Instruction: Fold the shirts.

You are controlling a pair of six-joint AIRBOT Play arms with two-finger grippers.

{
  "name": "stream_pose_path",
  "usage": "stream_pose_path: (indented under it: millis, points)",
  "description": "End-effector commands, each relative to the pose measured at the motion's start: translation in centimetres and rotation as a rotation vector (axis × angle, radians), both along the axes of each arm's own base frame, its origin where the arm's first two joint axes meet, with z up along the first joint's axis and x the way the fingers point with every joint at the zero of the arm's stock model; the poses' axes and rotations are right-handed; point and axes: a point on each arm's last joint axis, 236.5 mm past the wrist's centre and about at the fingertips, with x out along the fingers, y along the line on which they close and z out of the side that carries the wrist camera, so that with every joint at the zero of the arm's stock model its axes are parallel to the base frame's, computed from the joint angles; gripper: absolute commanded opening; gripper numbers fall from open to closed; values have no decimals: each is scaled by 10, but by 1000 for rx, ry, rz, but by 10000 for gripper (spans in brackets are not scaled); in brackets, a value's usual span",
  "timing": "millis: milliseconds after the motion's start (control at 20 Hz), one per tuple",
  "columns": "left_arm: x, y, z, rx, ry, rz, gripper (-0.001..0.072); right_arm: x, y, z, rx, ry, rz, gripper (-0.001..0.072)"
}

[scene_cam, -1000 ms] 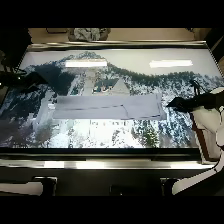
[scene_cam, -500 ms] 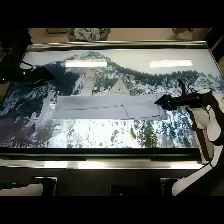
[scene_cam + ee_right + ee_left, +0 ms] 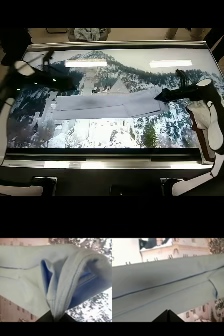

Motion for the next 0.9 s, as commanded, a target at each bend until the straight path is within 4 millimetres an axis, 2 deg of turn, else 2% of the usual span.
stream_pose_path:
  millis: [0, 100, 200, 300, 400, 600, 750, 850]
  points:
    - [-22, -91, -47, -77, 94, -124, 31, -15, 12, 59, -44, -80, 37, 50]
    - [-29, -139, -65, -143, 112, -147, 30, -28, 25, 92, -63, -118, 57, 50]
    - [-33, -180, -75, -226, 129, -139, 30, -40, 30, 127, -70, -168, 49, 50]
    - [-38, -212, -83, -292, 162, -136, 30, -54, 30, 159, -99, -216, 32, 50]
    - [-43, -236, -92, -328, 185, -139, 30, -72, 29, 183, -132, -238, 20, 50]
    - [-44, -279, -102, -416, 204, -108, 30, -109, 37, 211, -136, -229, 32, 50]
    - [-43, -311, -103, -526, 243, -37, 30, -127, 41, 229, -134, -241, 15, 51]
    - [-56, -331, -109, -572, 294, -17, 29, -130, 37, 236, -156, -259, -20, 51]
